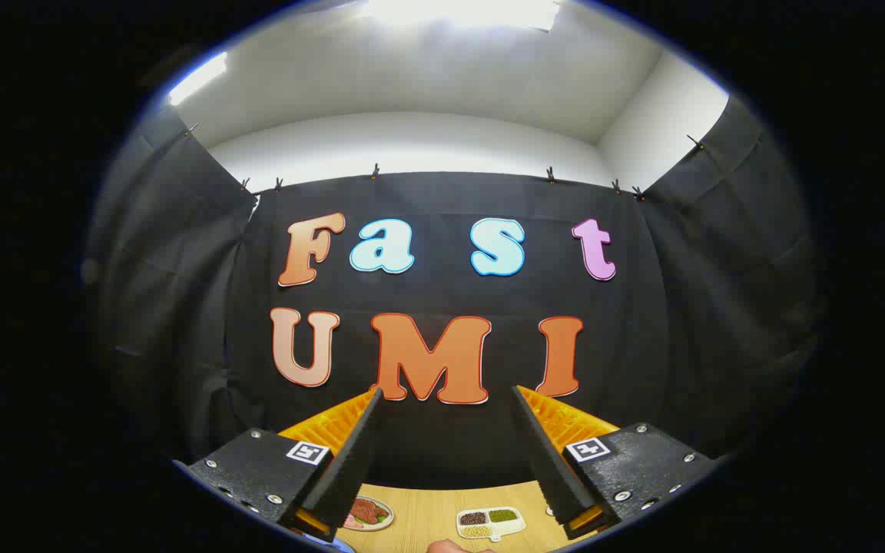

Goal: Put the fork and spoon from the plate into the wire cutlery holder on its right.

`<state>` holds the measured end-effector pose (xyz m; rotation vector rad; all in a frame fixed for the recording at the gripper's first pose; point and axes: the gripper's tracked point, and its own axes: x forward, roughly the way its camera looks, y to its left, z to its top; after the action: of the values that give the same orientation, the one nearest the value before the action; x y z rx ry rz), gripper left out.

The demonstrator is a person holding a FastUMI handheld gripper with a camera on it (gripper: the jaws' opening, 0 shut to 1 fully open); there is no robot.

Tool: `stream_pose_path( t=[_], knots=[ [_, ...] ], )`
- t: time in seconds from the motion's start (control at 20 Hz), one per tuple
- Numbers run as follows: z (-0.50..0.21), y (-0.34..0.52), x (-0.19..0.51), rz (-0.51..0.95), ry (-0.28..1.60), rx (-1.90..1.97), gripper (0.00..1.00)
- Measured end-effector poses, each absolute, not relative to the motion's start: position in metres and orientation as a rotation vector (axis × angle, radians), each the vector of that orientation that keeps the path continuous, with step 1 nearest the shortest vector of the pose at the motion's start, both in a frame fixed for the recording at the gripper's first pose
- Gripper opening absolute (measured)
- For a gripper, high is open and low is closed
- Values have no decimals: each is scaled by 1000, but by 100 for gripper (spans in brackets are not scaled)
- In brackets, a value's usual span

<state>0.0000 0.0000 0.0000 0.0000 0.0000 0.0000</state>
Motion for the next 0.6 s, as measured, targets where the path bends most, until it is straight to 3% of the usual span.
stream_pose_path(
  t=[0.6],
  knots=[
    [9,-1,0,-38,-26,29,96]
  ],
)
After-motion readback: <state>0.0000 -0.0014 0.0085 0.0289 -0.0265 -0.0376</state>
